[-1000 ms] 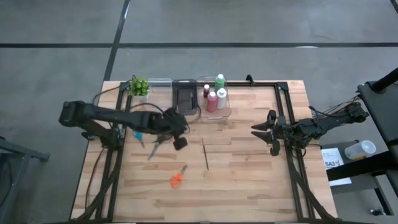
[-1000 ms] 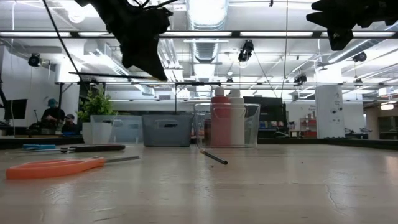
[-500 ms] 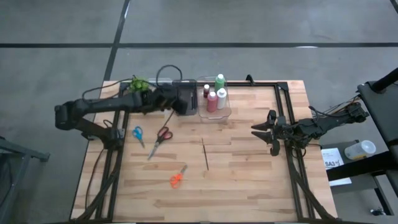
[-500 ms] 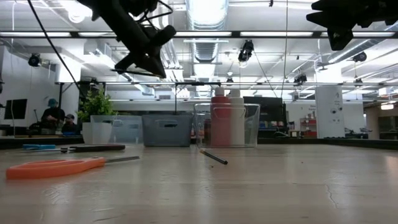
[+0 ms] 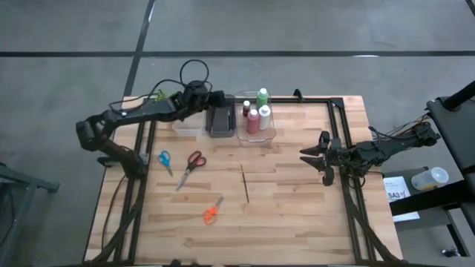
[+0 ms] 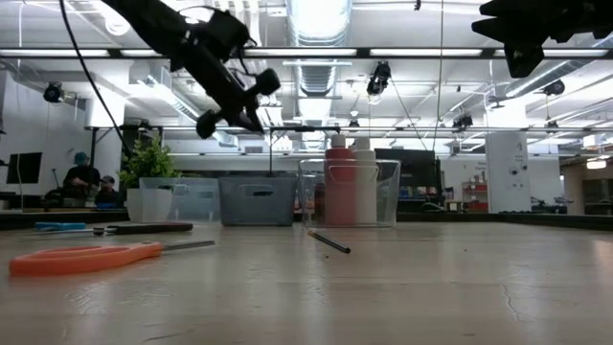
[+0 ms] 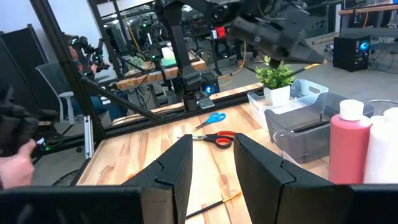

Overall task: Pick & Place Paint Supplies
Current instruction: Put the left gold paintbrush into the black bin

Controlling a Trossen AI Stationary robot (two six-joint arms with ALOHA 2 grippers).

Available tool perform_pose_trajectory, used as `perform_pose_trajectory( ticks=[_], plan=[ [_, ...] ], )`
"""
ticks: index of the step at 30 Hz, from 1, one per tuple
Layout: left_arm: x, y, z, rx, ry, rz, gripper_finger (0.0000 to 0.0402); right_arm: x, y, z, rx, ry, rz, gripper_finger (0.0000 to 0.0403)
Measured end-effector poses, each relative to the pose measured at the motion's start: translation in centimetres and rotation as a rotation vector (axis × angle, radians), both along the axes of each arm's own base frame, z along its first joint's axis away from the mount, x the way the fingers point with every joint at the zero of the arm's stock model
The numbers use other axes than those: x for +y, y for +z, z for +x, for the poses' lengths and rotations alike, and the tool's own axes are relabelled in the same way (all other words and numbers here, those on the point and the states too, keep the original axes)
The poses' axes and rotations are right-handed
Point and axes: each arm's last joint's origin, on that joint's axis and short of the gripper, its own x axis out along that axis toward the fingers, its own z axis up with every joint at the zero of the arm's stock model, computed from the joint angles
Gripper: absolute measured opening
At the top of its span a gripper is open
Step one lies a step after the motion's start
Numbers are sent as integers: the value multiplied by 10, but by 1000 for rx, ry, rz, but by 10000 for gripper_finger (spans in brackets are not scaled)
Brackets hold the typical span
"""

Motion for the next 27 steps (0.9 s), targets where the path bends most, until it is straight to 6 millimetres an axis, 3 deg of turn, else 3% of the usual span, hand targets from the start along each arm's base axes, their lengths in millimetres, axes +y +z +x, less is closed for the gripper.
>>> perform_pose_trajectory(
  ticks=[8, 14, 27],
  plan=[
    [27, -33, 7, -19, 94, -57, 6, 0, 0, 0, 0, 0, 0, 116],
    [33, -54, 13, 3, 97, -98, 6, 0, 0, 0, 0, 0, 0, 116],
    [37, -57, 11, 41, 80, -79, 6, 0, 0, 0, 0, 0, 0, 116]
  ],
)
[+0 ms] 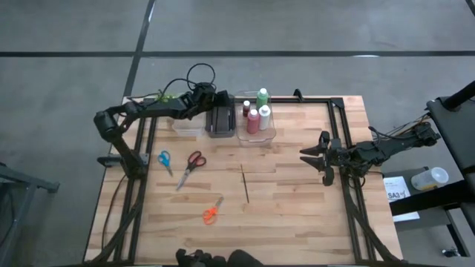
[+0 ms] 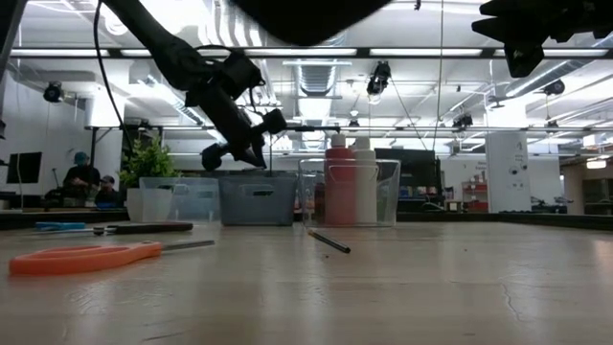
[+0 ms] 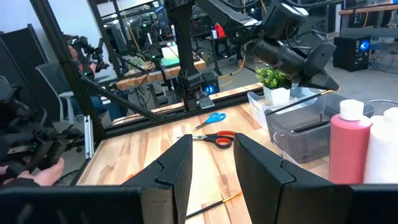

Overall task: Pick & Place Paint Supplies
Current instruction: Put the left gold paintbrush into the black bin

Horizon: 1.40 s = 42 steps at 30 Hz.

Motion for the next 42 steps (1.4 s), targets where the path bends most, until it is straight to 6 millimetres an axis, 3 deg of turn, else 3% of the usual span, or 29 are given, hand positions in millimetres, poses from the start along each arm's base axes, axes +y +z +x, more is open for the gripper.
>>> perform_pose_trajectory(
  ticks=[10, 26, 33, 42],
  plan=[
    [10, -1, -9, 13, 54, 2, 6, 0, 0, 0, 0, 0, 0, 116],
    [1, -23, -21, 51, 104, -101, 6, 0, 0, 0, 0, 0, 0, 116],
    [1, -23, -20, 38, 95, -98, 7, 0, 0, 0, 0, 0, 0, 116],
    [2, -20, -18, 6, 86, -78, 83, 0, 0, 0, 0, 0, 0, 116]
  ],
)
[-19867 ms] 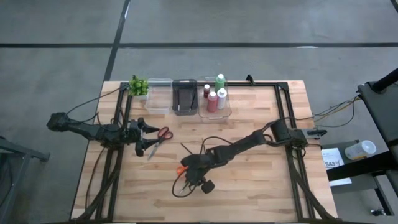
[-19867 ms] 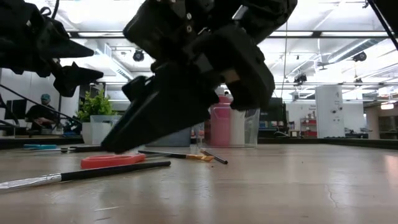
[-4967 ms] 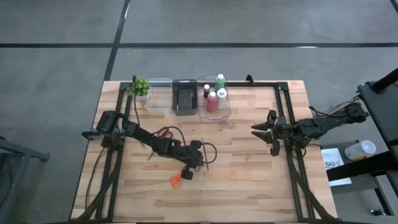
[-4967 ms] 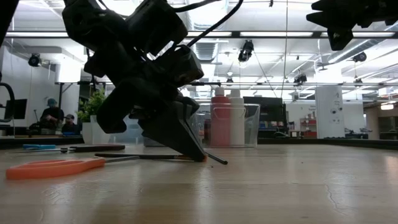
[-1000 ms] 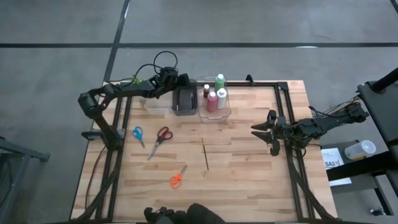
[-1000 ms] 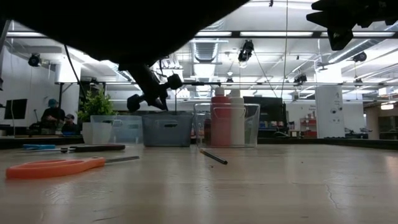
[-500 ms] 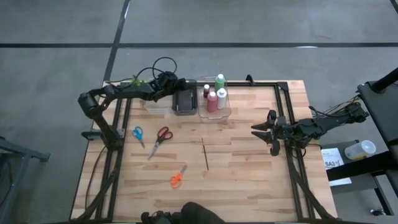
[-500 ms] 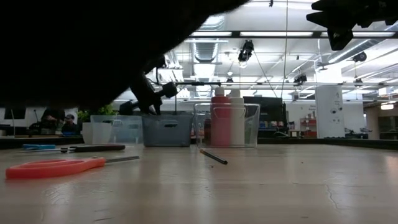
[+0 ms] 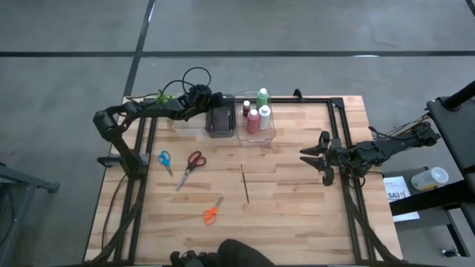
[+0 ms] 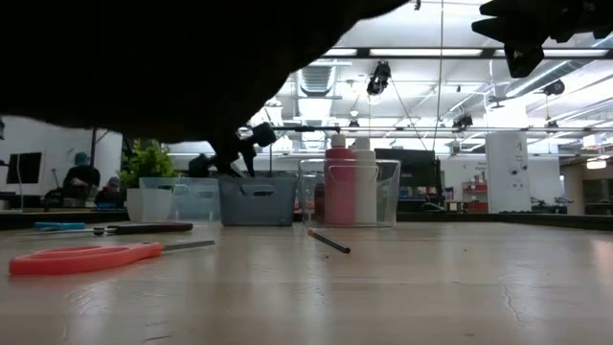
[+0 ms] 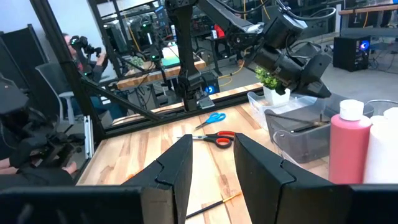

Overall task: Pick & Place Paint Supplies
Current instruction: Put the left gold paintbrush into the black bin, then put the gold paintbrush into the black bin

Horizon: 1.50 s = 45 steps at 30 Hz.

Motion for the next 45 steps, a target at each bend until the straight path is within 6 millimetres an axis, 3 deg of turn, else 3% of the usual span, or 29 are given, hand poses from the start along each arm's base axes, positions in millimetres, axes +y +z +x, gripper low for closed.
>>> perform_pose_trajectory(
  ticks=[8, 45],
  plan=[
    [0, -1, 0, 1, 0, -1, 118, 0, 0, 0, 0, 0, 0, 116],
    [0, 1, 0, -5, -12, 1, 120, 0, 0, 0, 0, 0, 0, 116]
  ],
)
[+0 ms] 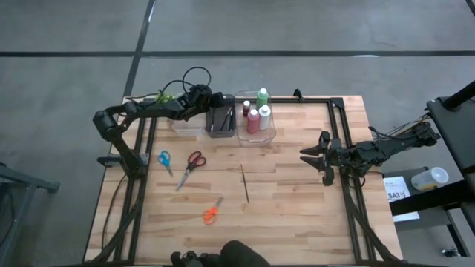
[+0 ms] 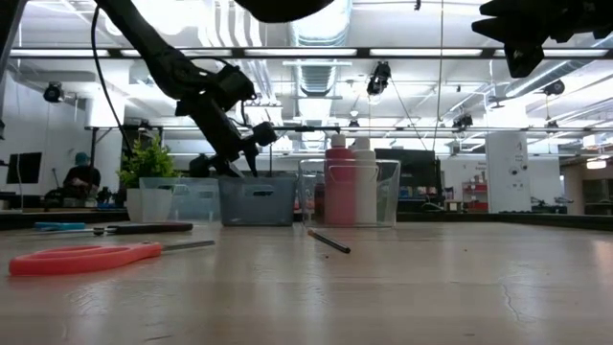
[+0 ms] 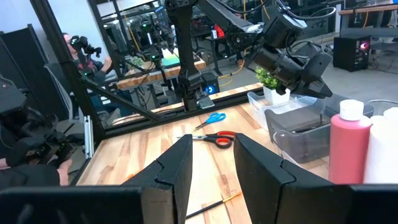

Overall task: Pick & Place Paint Supplies
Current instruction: Put the gold paintbrush into the black bin

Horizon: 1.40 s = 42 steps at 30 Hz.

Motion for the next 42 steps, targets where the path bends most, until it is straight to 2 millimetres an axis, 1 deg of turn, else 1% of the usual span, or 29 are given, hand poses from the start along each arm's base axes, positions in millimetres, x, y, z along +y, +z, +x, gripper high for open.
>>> perform_pose_trajectory(
  ticks=[24, 27, 31, 34, 38, 42],
  plan=[
    [-1, -1, -1, 29, -13, -1, 120, 0, 0, 0, 0, 0, 0, 116],
    [-1, 2, 0, 49, -68, 25, 120, 0, 0, 0, 0, 0, 0, 116],
    [-6, 16, 0, 60, -248, 74, 120, 0, 0, 0, 0, 0, 0, 116],
    [-16, 38, 0, 24, -389, 124, 120, 0, 0, 0, 0, 0, 0, 116],
    [-35, 69, -1, -45, -447, 203, 120, 0, 0, 0, 0, 0, 0, 116],
    [-58, 91, -3, -92, -498, 239, 120, 0, 0, 0, 0, 0, 0, 116]
  ],
)
